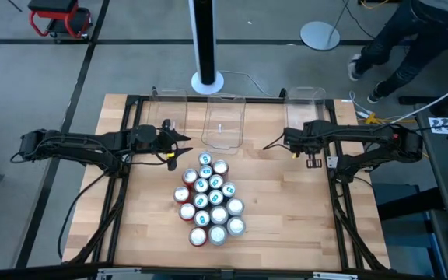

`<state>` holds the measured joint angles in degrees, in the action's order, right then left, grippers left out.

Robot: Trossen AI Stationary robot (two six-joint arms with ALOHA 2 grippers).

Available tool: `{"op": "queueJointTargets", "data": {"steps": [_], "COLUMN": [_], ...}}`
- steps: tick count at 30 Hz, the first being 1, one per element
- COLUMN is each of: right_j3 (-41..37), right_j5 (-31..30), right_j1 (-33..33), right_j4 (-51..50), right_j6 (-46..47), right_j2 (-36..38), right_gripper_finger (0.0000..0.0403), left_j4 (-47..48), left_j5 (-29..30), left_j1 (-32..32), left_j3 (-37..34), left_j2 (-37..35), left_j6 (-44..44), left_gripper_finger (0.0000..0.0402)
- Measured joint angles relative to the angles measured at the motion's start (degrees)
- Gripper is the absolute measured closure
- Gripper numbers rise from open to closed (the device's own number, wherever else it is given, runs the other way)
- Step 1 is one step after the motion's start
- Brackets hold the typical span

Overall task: Sort soda cans
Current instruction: Move the bottom transparent bin to the top right area of the table, then put the pink-white soda can into the right transparent bin

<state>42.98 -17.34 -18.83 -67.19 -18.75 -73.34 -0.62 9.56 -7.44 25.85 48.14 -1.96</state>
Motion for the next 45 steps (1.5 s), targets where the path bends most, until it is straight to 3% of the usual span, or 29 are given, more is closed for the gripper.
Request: {"op": "queueJointTargets", "data": {"steps": [7, 17, 25, 29, 33, 39, 45], "right_j3": [0.0, 2.7, 4.0, 4.0, 4.0, 4.4, 12.1], "right_j5": [4.7, 4.6, 8.3, 6.2, 3.2, 4.0, 3.5], "right_j1": [0.1, 0.1, 0.1, 0.1, 0.1, 0.1, 0.1], "right_j4": [-0.4, -2.1, -3.7, -3.7, -3.7, -4.1, -8.8], "right_j6": [-0.6, -1.2, -1.3, -2.5, -2.7, -3.0, -4.2], "right_j2": [0.0, 0.0, 0.0, 0.0, 0.0, 0.0, 0.0], "right_gripper_finger": [0.0393, 0.0393, 0.0393, 0.0391, 0.0364, 0.0288, 0.0248], "left_j4": [0.0, 0.0, 0.2, 0.2, 0.2, 0.2, 0.0], "left_j5": [0.0, 0.0, 0.0, 0.0, 0.0, 0.0, 0.0], "left_j1": [0.0, 0.0, 0.0, 0.0, 0.0, 0.0, 0.0], "left_j3": [0.0, 0.0, 0.0, 0.0, 0.0, 0.0, 0.0], "left_j2": [0.0, 0.0, 0.0, 0.0, 0.0, 0.0, 0.0], "left_j6": [0.0, 0.5, 0.5, 0.5, 0.7, 0.5, 0.1], "left_gripper_finger": [0.0233, 0.0233, 0.0233, 0.0233, 0.0233, 0.0233, 0.0233]}}
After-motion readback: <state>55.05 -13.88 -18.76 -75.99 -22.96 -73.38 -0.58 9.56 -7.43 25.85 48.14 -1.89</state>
